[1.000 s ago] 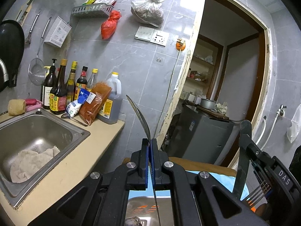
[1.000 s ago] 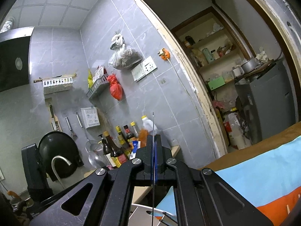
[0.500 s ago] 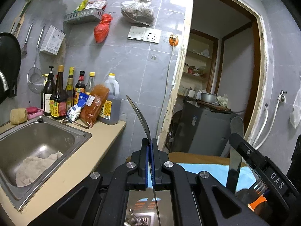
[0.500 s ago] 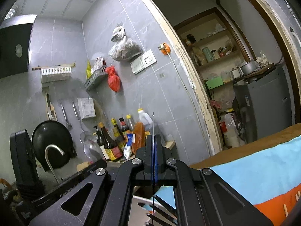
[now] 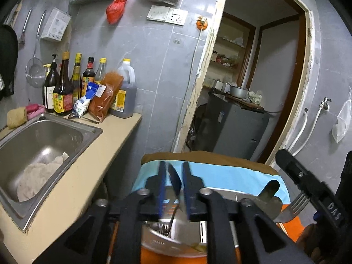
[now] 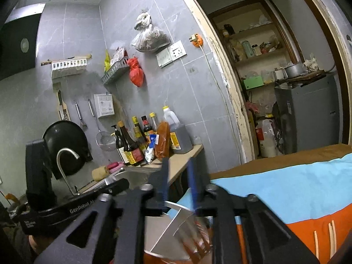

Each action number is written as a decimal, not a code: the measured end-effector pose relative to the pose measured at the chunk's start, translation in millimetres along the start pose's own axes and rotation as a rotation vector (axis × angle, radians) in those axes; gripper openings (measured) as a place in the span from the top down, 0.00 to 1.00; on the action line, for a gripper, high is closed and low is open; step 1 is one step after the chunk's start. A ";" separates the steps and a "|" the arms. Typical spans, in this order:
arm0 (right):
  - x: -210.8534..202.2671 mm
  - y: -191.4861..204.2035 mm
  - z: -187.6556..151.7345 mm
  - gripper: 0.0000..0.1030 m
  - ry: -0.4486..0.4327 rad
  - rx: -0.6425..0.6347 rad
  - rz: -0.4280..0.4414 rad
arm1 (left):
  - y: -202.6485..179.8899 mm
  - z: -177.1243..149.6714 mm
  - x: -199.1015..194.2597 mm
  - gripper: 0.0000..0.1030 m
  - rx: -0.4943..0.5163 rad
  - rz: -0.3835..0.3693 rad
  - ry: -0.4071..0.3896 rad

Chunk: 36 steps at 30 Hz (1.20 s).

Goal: Organize utensils
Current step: 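Open both tools to drop the spoon and knife into the caddy, then move both open tools down to the wooden chopsticks on the cloth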

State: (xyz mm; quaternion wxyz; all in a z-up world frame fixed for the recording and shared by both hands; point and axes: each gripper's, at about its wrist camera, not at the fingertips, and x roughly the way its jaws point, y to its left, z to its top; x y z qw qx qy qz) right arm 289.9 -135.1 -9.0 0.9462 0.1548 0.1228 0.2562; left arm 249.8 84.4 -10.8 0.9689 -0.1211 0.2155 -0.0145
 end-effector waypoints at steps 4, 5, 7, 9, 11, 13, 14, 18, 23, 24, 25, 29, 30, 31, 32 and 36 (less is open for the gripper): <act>-10.3 -0.7 7.9 0.68 -0.009 0.013 -0.010 | -3.7 2.5 -11.9 0.42 -0.019 0.001 -0.039; -14.0 -1.3 10.7 0.67 -0.010 0.013 -0.014 | -5.8 3.5 -14.5 0.42 -0.019 0.001 -0.041; -20.6 -2.7 15.6 0.51 -0.011 0.012 -0.026 | -12.3 5.0 -18.8 0.40 -0.009 0.010 -0.035; -28.9 -5.3 20.4 0.43 -0.015 0.012 -0.044 | -18.3 6.8 -23.9 0.30 -0.002 0.013 -0.043; -39.3 -9.7 25.8 0.38 -0.016 0.006 -0.070 | -25.5 7.9 -30.7 0.17 0.000 0.018 -0.063; -48.1 -14.7 30.6 0.26 -0.016 -0.005 -0.094 | -33.8 8.3 -37.4 0.10 0.001 0.024 -0.085; -55.7 -18.7 32.7 0.24 -0.018 -0.014 -0.115 | -37.4 8.4 -39.8 0.06 0.001 0.027 -0.091; -80.9 -32.8 42.2 0.01 -0.019 -0.050 -0.186 | -58.3 5.5 -52.2 0.01 0.012 0.047 -0.134; -114.0 -53.5 52.1 0.01 -0.030 -0.085 -0.253 | -84.4 -3.8 -62.6 0.01 0.027 0.048 -0.150; -119.4 -56.8 54.3 0.01 -0.033 -0.089 -0.260 | -90.7 -6.7 -64.7 0.01 0.033 0.048 -0.151; -124.6 -60.5 56.3 0.01 -0.032 -0.097 -0.271 | -95.7 -9.1 -66.4 0.01 0.037 0.048 -0.151; -144.1 -78.8 61.2 0.01 -0.019 -0.124 -0.312 | -121.4 -23.0 -72.9 0.01 0.066 0.050 -0.149; -148.9 -84.7 62.0 0.01 -0.014 -0.125 -0.321 | -127.5 -26.7 -74.3 0.01 0.072 0.048 -0.146; -152.5 -90.3 62.4 0.01 -0.008 -0.126 -0.330 | -133.3 -30.8 -74.8 0.01 0.078 0.046 -0.140; -156.8 -97.5 62.6 0.01 0.004 -0.127 -0.340 | -139.4 -35.0 -74.8 0.01 0.082 0.043 -0.132; -167.4 -121.8 61.2 0.01 0.039 -0.127 -0.372 | -158.8 -52.2 -71.0 0.01 0.086 0.015 -0.094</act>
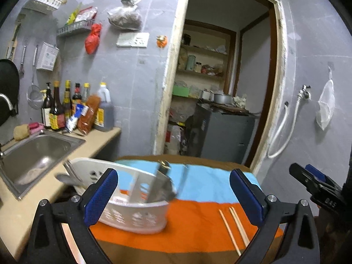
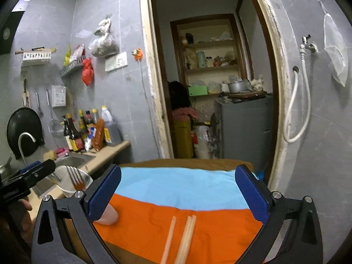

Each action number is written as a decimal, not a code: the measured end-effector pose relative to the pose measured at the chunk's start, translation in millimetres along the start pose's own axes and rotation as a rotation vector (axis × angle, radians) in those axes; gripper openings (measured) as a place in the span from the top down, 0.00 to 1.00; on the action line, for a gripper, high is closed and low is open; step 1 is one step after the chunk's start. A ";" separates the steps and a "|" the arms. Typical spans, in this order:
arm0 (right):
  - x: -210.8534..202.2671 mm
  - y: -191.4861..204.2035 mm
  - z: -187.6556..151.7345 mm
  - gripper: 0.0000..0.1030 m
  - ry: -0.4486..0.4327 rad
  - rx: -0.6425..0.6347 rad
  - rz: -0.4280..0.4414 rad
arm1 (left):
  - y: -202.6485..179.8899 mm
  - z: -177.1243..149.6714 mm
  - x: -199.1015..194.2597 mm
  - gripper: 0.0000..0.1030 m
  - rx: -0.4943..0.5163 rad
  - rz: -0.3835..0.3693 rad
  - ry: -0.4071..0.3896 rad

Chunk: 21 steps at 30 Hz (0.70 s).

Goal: Organize utensils
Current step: 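Move both open tools down to the wooden chopsticks on the cloth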

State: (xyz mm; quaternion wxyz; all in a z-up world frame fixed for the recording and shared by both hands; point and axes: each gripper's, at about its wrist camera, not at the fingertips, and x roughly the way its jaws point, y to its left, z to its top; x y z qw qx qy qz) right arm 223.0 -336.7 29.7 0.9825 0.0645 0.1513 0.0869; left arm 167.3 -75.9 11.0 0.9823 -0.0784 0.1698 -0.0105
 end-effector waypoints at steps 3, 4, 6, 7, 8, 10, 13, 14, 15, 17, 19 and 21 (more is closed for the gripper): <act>2.8 -19.8 -6.7 0.01 0.033 0.004 -0.012 | -15.4 -13.1 5.1 0.01 0.002 -0.026 0.042; 5.4 -27.1 -9.4 0.01 0.053 0.008 -0.011 | -20.2 -17.5 6.8 0.01 0.002 -0.034 0.057; 10.3 -37.7 -16.6 0.01 0.082 0.016 -0.006 | -31.0 -29.6 13.0 0.01 0.006 -0.058 0.098; 12.8 -44.0 -20.5 0.01 0.100 0.020 0.000 | -36.0 -35.0 15.9 0.01 0.010 -0.063 0.116; 16.2 -49.6 -24.6 0.01 0.121 0.022 0.003 | -40.7 -41.2 20.8 0.01 0.014 -0.070 0.143; 24.4 -56.9 -33.0 0.01 0.164 0.018 0.007 | -46.4 -50.6 30.8 0.01 0.017 -0.078 0.190; 37.0 -67.1 -48.7 0.01 0.228 0.015 0.032 | -51.8 -61.9 46.4 0.01 0.022 -0.074 0.253; 40.7 -68.9 -53.2 0.01 0.244 0.009 0.036 | -53.5 -65.1 51.6 0.01 0.025 -0.070 0.271; 46.6 -70.0 -57.9 0.01 0.268 -0.001 0.037 | -54.3 -67.4 56.5 0.01 0.027 -0.068 0.286; 58.0 -72.4 -68.9 0.01 0.316 -0.013 0.047 | -56.9 -72.1 67.7 0.01 0.035 -0.062 0.327; 66.0 -76.0 -79.6 0.02 0.352 -0.008 0.060 | -59.4 -77.9 80.9 0.01 0.047 -0.060 0.381; 73.2 -79.7 -88.8 0.04 0.385 0.006 0.069 | -61.0 -83.3 90.6 0.01 0.055 -0.065 0.422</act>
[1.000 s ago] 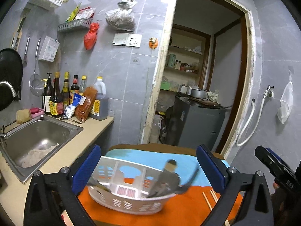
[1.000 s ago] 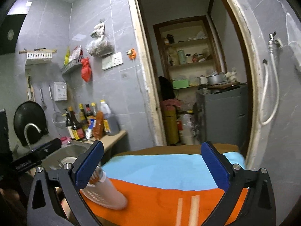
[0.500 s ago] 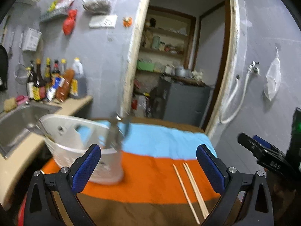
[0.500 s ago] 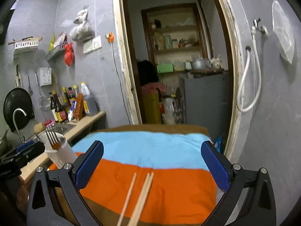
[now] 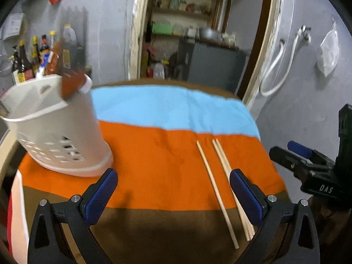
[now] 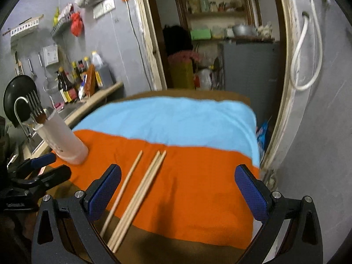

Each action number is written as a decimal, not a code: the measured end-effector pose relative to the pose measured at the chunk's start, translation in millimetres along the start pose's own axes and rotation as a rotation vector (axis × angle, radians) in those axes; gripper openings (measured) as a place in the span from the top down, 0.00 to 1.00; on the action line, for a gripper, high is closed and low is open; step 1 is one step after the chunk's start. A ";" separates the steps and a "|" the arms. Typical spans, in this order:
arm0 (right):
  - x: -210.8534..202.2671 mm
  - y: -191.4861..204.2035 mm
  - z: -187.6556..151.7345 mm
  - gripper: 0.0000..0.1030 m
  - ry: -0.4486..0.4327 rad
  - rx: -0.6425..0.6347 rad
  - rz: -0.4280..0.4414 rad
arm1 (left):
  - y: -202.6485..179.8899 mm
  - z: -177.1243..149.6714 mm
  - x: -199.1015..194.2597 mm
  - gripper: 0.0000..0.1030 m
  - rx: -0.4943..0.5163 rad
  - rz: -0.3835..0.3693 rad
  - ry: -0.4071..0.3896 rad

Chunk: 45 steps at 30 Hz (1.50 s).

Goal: Organize utensils
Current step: 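Move both open tools down to the wooden chopsticks on the cloth, then grasp one chopstick with the left tool while the right tool grasps another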

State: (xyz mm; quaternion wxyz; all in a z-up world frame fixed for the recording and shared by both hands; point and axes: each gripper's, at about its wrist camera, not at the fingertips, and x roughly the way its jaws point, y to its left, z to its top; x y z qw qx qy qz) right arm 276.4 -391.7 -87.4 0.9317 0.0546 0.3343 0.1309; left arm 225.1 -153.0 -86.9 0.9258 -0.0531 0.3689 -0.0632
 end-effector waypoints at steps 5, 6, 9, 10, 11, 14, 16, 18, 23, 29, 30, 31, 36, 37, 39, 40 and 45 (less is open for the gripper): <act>26.8 -11.8 -6.5 0.26 0.076 0.040 0.039 | -7.6 -2.3 24.3 0.18 0.019 -0.039 0.087; 31.0 -13.8 -6.1 0.31 0.087 0.047 0.048 | -9.9 -3.1 28.9 0.21 0.022 -0.048 0.101; 46.3 -17.0 -7.8 0.42 0.125 0.054 0.070 | -17.5 -4.5 42.7 0.31 0.031 -0.069 0.142; 51.5 -17.0 -8.1 0.47 0.137 0.055 0.082 | -19.6 -4.2 46.7 0.38 0.032 -0.075 0.156; 55.9 -16.8 -8.5 0.49 0.145 0.055 0.093 | -22.8 -3.6 52.6 0.45 0.035 -0.085 0.177; 67.5 -13.5 -9.0 0.50 0.166 0.054 0.120 | -29.8 -5.0 66.7 0.55 0.044 -0.091 0.227; 71.2 -12.4 -9.0 0.50 0.174 0.051 0.134 | -33.6 -5.4 70.7 0.56 0.054 -0.085 0.226; 75.7 -10.6 -8.5 0.50 0.182 0.045 0.144 | -37.0 -3.0 75.1 0.58 0.067 -0.077 0.230; 86.6 -9.2 -6.5 0.50 0.206 0.035 0.163 | -37.0 6.9 85.4 0.72 0.102 -0.045 0.238; 103.2 2.8 -0.3 0.56 0.245 -0.004 0.159 | -22.4 13.3 87.7 0.83 0.046 -0.082 0.246; 104.5 4.4 1.0 0.56 0.249 -0.011 0.154 | -21.5 13.1 87.8 0.83 0.042 -0.083 0.247; 106.0 7.2 1.9 0.56 0.255 -0.023 0.146 | -20.2 12.6 87.8 0.84 0.036 -0.083 0.248; 108.2 22.1 4.4 0.56 0.283 -0.089 0.080 | -16.6 11.1 87.3 0.87 0.018 -0.080 0.254; 107.4 23.5 4.9 0.56 0.289 -0.089 0.074 | -15.9 10.7 86.8 0.88 0.016 -0.078 0.256; 106.1 24.8 5.2 0.56 0.307 -0.090 0.064 | -15.6 10.9 87.0 0.89 0.007 -0.080 0.262; 104.5 25.6 5.4 0.56 0.315 -0.095 0.061 | -14.5 10.8 86.7 0.90 0.001 -0.082 0.265; 102.4 24.3 6.5 0.57 0.345 -0.101 0.050 | -10.9 9.1 85.9 0.90 -0.018 -0.092 0.269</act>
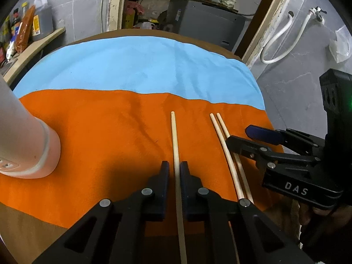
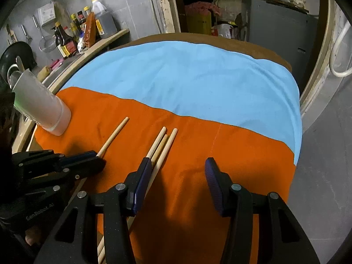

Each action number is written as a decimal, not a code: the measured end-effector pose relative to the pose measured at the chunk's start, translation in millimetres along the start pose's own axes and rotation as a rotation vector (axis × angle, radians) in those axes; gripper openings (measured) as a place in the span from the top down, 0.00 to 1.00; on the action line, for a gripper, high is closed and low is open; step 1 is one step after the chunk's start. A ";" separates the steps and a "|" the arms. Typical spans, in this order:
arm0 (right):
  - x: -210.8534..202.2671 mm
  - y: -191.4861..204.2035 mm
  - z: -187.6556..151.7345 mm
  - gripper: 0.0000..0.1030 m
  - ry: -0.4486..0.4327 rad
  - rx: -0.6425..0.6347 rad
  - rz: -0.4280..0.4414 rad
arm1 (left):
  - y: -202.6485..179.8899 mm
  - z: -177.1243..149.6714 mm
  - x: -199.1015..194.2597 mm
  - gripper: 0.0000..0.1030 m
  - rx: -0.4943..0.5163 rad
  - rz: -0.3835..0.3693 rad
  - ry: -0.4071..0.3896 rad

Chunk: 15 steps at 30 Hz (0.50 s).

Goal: Organize utensils
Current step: 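Grasp one chopstick with the left tool while the right tool grasps another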

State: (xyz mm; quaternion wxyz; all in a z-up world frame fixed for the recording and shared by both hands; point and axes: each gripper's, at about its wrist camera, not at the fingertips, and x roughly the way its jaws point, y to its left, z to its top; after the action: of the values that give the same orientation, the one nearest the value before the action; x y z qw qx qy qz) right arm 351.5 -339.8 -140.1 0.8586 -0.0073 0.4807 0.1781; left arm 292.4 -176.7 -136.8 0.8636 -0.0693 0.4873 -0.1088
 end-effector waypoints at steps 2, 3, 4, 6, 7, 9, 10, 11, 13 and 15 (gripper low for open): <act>-0.1 1.3 0.5 0.60 0.012 -0.005 -0.026 | -1.4 -0.4 0.1 0.91 0.004 0.005 0.003; -0.1 1.2 -0.7 0.61 0.021 -0.011 -0.036 | -1.7 -0.3 0.2 0.91 0.005 0.007 0.004; -0.9 2.3 -1.3 0.61 0.026 -0.017 -0.043 | -1.2 -0.3 0.0 0.91 0.005 0.007 0.005; -3.6 1.4 -3.0 0.61 0.037 -0.011 -0.043 | -0.5 -0.4 0.0 0.91 -0.001 0.004 0.006; -4.2 1.0 -4.0 0.61 0.040 -0.006 -0.038 | 0.3 0.1 0.0 0.91 -0.002 0.003 0.007; -3.3 0.1 -5.1 0.61 0.039 -0.008 -0.035 | 1.1 2.3 1.1 0.91 0.000 -0.001 0.014; -1.8 0.1 -4.4 0.61 0.041 -0.013 -0.036 | 1.4 3.3 1.8 0.91 0.004 -0.002 0.017; -0.3 1.9 -2.7 0.61 0.043 -0.024 -0.046 | 1.3 5.5 3.2 0.91 0.013 -0.003 0.024; 3.3 4.4 -0.5 0.60 0.045 -0.046 -0.065 | 1.3 10.0 5.6 0.91 0.023 -0.008 0.037; 5.1 6.8 3.6 0.64 0.049 -0.048 -0.078 | 3.3 16.7 8.7 0.91 0.019 -0.019 0.061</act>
State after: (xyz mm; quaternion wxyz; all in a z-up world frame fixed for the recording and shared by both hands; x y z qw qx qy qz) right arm 354.8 -331.2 -141.3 0.8524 -0.0508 0.4965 0.1557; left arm 311.4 -175.5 -136.1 0.8479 -0.0626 0.5116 -0.1238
